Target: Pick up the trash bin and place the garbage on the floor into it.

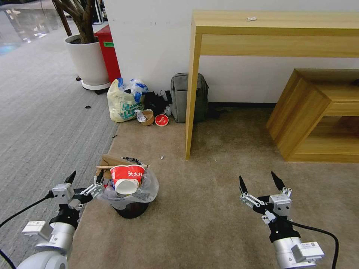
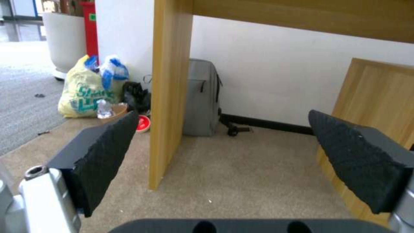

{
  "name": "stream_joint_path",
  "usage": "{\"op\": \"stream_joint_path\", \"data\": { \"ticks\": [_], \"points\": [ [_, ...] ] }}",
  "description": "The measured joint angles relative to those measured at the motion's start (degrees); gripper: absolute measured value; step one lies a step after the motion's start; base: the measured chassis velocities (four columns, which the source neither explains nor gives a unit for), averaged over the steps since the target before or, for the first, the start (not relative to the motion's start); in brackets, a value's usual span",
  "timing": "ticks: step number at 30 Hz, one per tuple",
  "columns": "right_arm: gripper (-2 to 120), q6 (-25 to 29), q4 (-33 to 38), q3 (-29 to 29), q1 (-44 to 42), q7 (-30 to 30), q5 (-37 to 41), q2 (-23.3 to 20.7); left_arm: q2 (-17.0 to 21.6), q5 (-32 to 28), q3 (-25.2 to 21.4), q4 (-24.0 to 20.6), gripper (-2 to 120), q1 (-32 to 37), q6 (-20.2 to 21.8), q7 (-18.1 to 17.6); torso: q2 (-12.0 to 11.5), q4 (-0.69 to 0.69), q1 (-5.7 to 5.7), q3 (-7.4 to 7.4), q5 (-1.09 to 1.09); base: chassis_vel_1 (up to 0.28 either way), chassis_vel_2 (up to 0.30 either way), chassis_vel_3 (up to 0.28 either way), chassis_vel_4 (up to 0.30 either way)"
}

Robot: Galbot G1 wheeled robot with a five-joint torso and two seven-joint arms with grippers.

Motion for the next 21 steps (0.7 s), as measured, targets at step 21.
{"op": "stream_joint_path", "data": {
  "ticks": [21],
  "points": [
    [100, -0.06, -0.02, 0.00, 0.03, -0.07, 0.07, -0.01, 0.01, -0.04, 0.00, 0.05, 100, -0.01, 0.08, -0.01, 0.00, 0.00, 0.00, 0.00, 0.00, 0.000, 0.000, 0.000, 0.000]
  ]
}}
